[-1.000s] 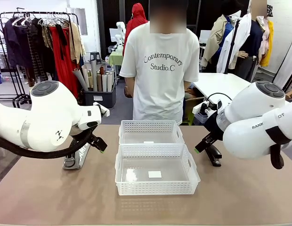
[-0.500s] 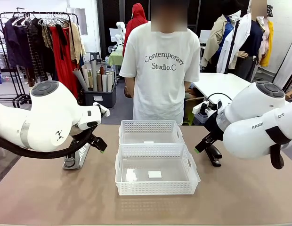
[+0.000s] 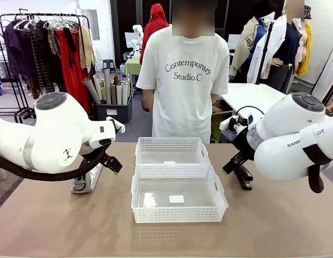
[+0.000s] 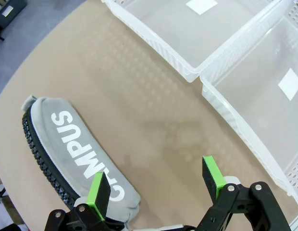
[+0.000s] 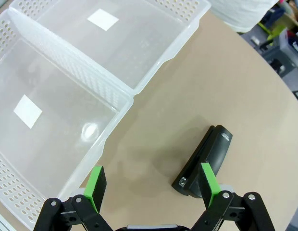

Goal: Distribute items into two baskets.
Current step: Pick up the Pencil pouch that the person points to.

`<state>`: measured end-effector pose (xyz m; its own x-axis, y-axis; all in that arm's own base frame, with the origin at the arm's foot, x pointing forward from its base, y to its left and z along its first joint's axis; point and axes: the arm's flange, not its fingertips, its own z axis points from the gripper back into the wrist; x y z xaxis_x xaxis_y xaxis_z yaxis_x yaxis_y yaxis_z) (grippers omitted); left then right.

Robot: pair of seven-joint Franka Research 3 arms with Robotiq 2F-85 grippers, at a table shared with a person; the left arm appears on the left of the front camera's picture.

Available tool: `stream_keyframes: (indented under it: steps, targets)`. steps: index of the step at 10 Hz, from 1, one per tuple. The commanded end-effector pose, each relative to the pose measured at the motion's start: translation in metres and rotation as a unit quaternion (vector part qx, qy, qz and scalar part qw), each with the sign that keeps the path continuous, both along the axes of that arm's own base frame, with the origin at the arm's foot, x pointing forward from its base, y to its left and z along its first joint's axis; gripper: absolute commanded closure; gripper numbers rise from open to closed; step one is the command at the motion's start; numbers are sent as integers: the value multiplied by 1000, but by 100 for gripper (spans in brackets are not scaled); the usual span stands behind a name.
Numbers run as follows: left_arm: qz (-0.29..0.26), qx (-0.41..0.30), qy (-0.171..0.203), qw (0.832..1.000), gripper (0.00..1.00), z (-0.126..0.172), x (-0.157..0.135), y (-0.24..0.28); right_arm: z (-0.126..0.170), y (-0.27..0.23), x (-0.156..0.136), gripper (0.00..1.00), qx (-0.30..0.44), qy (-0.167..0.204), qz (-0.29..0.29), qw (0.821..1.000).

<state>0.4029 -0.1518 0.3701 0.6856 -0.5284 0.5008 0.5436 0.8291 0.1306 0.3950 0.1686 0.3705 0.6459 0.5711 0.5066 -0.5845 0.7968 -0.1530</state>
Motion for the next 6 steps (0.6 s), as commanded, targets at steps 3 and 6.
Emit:
stream_keyframes:
  steps: [3,6]
  targets:
    - [0,0,0,1000,0,0,0,0,0,0,0,0,0,0,0,1000]
    - [5,-4,21,1000,0,3,-2,3,4,4,2,0,69,30,5,997]
